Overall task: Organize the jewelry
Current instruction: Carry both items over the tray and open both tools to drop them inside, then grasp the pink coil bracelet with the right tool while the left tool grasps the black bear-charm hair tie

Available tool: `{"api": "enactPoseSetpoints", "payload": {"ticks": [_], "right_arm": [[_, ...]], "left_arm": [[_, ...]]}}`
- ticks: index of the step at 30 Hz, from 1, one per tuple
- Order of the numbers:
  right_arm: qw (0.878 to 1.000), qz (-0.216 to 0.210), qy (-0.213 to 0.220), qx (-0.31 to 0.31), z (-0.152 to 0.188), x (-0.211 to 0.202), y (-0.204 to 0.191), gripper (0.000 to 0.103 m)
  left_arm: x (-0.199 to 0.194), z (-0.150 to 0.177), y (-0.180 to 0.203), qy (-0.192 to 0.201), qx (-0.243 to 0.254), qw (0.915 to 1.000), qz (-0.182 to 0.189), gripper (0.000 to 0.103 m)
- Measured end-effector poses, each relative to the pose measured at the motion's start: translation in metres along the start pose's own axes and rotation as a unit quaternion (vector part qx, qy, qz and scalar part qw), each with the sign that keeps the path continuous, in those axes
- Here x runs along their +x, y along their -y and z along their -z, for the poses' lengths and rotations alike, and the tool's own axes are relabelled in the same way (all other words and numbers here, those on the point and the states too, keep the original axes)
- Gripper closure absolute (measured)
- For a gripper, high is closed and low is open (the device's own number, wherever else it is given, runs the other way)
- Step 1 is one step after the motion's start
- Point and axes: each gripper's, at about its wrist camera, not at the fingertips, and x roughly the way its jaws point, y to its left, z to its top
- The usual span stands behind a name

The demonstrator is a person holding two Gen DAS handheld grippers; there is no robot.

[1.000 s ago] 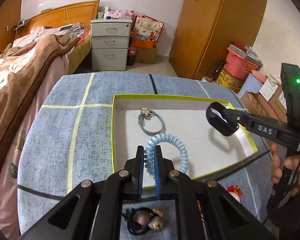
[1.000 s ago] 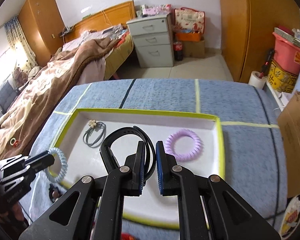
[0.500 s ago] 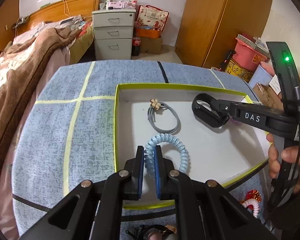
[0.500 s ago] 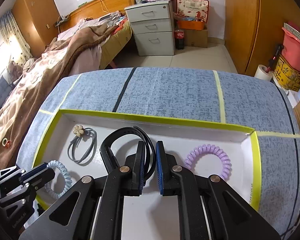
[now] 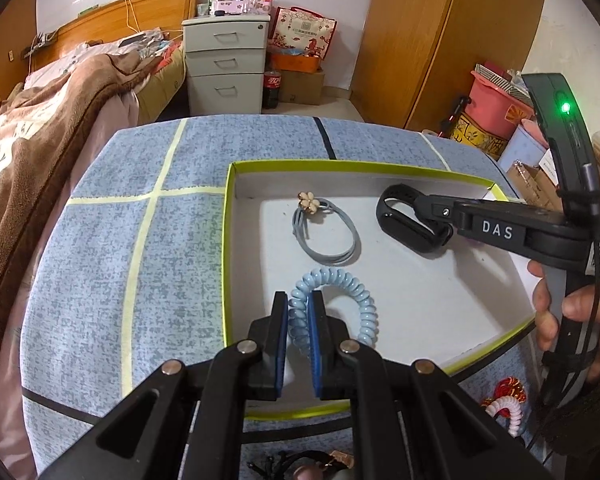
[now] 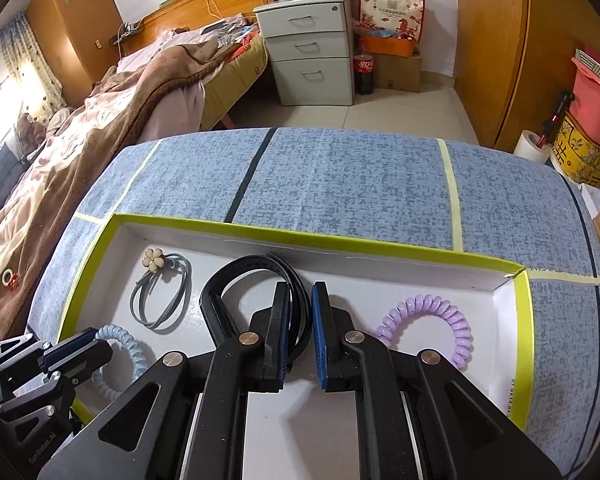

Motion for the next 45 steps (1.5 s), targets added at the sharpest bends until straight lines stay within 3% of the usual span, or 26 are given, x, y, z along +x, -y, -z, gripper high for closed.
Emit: {"api": "enactPoseSetpoints", "payload": {"ticks": [4,6,11,15,19,21,23,24,32,40,45], "right_arm": [[1.0,0.003,0.001,0.0,-0.001,0.0,0.0,0.091],[1.0,0.007,0.003,-0.004,-0.001,-0.001,-0.002,0.091],[1.0,0.005,0.009,0.0,-0.001,-0.004,-0.002,0.09],[1.0,-0.002,0.021,0.008,-0.001,-0.013,0.0,0.09],[0.999,-0.007,0.035,0.008,-0.001,-0.024,0.0,0.088],[0.999,-0.011,0.042,0.011,0.0,-0.032,0.0,0.082],[0.998,-0.015,0.053,0.007,0.005,-0.044,-0.001,0.062],[0.998,-0.016,0.059,0.004,0.008,-0.05,-0.002,0.06],[0.996,-0.034,0.084,-0.013,0.047,-0.091,-0.006,0.06],[0.995,-0.058,0.069,-0.035,0.095,-0.107,-0.01,0.06],[0.995,-0.051,0.06,-0.056,0.123,-0.11,-0.016,0.06]], "left_arm": [[0.001,-0.002,-0.001,-0.002,0.002,1.0,0.002,0.091],[0.001,-0.002,-0.001,-0.001,0.001,1.0,0.005,0.087],[-0.004,-0.001,0.002,0.005,0.001,0.9999,0.012,0.066],[-0.012,0.003,0.0,0.01,-0.005,0.9998,0.018,0.064],[-0.025,0.006,0.0,0.024,-0.004,0.9995,0.019,0.056],[-0.034,0.009,0.0,0.033,-0.006,0.9991,0.027,0.055],[-0.042,0.011,-0.003,0.039,-0.011,0.9986,0.032,0.054],[-0.045,0.013,-0.004,0.043,-0.014,0.9986,0.028,0.053],[-0.066,0.029,-0.011,0.051,-0.024,0.998,0.029,0.052],[-0.085,0.052,-0.018,0.065,-0.029,0.9967,0.039,0.052],[-0.093,0.066,-0.022,0.071,-0.043,0.9959,0.035,0.052]]}}
